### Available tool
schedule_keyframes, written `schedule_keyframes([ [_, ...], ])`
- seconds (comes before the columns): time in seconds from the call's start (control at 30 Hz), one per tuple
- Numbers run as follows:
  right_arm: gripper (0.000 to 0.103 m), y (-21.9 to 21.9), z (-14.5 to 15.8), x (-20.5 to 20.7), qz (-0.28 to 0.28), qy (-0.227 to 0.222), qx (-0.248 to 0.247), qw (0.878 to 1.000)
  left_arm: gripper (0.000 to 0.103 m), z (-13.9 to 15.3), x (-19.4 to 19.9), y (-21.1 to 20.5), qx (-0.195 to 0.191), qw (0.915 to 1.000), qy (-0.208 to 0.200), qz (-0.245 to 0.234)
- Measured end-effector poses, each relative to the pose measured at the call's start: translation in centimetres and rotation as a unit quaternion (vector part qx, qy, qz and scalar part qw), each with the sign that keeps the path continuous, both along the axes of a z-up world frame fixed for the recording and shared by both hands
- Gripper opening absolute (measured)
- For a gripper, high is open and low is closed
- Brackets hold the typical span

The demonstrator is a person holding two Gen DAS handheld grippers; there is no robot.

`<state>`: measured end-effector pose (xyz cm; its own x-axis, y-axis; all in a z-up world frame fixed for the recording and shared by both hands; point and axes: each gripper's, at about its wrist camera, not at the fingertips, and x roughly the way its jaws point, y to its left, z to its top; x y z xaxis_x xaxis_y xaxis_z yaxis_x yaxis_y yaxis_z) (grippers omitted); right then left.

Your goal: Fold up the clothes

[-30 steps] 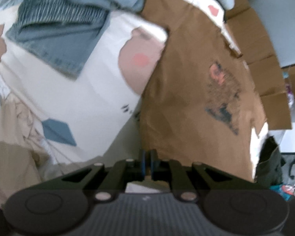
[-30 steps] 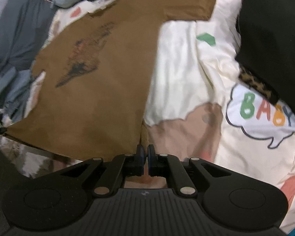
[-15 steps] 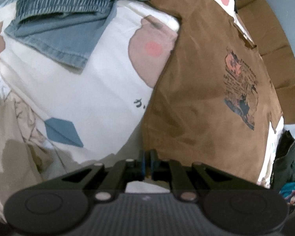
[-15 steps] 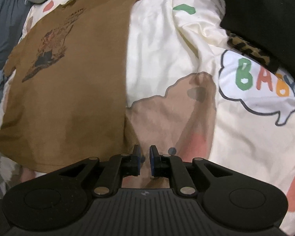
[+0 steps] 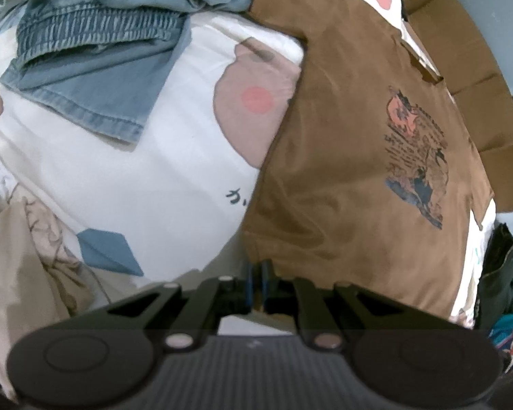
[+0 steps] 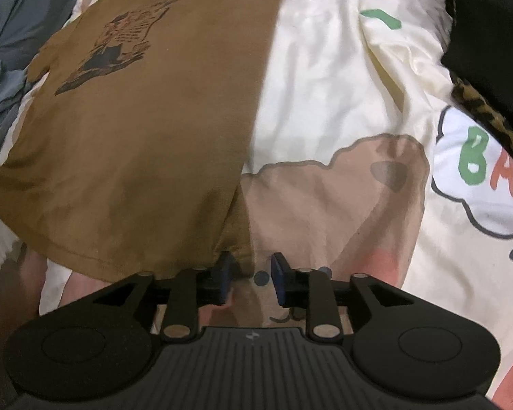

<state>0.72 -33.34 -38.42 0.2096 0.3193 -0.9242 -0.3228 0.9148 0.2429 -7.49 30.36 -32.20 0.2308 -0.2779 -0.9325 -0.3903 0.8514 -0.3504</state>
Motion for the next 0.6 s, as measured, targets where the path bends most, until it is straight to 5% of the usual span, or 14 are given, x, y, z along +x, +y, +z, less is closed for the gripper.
schedule_keyframes([
  [0.47,0.032,1.4,0.1,0.0,0.074,-0.008,-0.013,0.997,0.005,-0.3,-0.2,0.2,-0.002,1.0,-0.001,0.003],
  [0.6,0.023,1.9,-0.1,0.2,0.085,-0.008,-0.015,0.996,0.005,-0.4,-0.3,0.1,-0.002,1.0,-0.001,0.002],
])
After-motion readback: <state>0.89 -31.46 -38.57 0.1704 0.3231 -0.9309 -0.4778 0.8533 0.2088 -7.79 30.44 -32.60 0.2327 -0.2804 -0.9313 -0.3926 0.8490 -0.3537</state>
